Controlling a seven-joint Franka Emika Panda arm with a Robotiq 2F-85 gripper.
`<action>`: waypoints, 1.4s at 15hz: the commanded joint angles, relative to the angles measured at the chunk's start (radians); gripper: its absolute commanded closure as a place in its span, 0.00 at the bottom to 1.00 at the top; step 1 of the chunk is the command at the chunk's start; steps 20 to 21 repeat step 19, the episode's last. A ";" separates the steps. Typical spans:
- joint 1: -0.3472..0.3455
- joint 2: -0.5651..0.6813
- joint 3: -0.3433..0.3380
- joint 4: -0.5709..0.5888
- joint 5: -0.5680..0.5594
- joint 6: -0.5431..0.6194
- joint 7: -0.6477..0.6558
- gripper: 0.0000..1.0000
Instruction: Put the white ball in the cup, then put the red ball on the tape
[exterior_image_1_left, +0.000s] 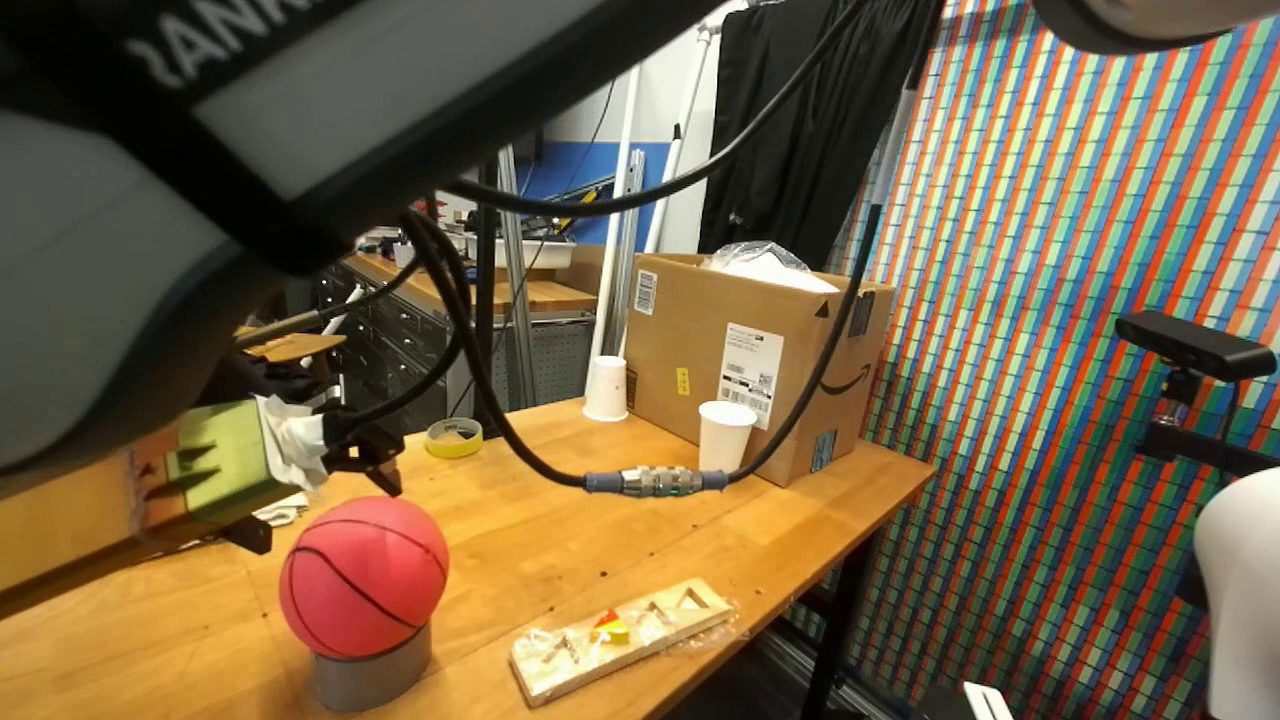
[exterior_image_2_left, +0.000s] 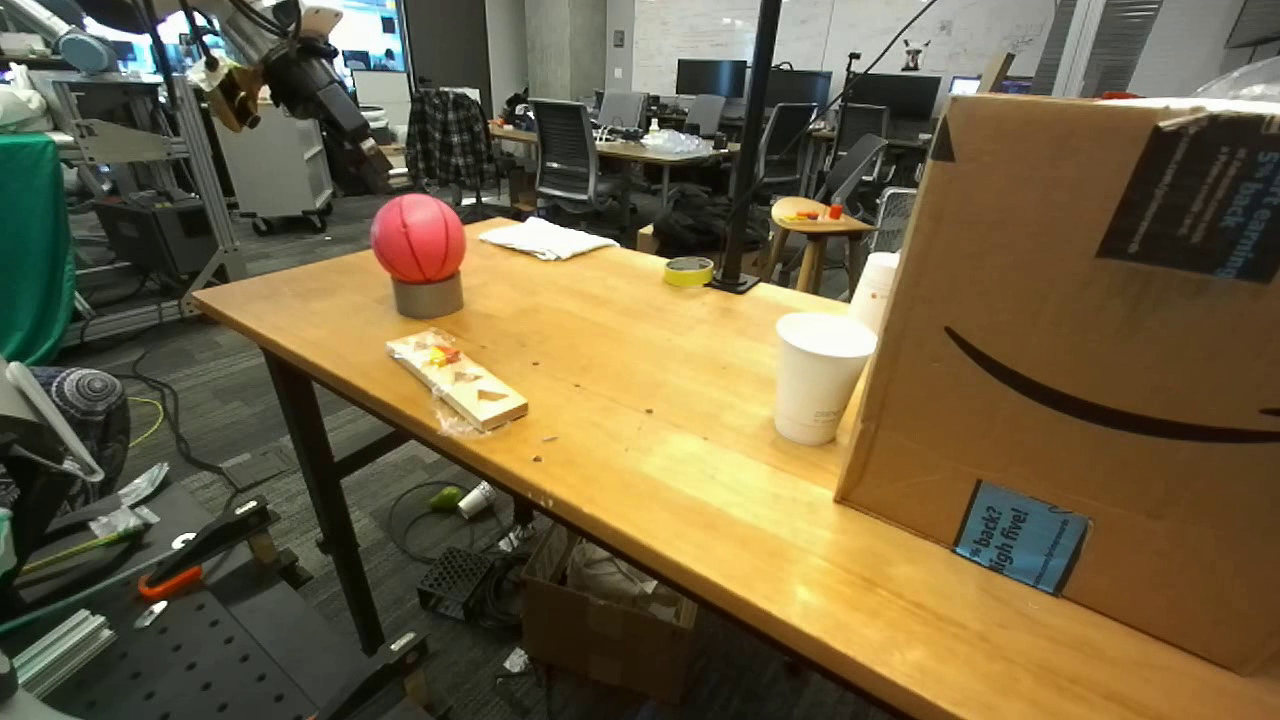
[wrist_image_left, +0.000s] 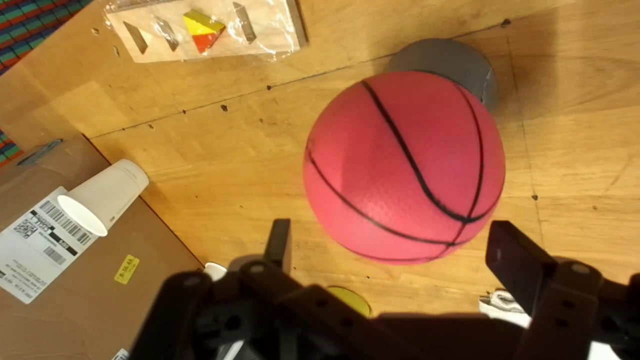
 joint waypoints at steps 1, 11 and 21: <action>-0.018 -0.055 -0.002 -0.008 0.029 0.047 -0.018 0.00; -0.045 -0.102 -0.003 -0.004 0.085 0.190 -0.078 0.00; -0.049 -0.125 0.001 -0.031 0.110 0.241 -0.115 0.00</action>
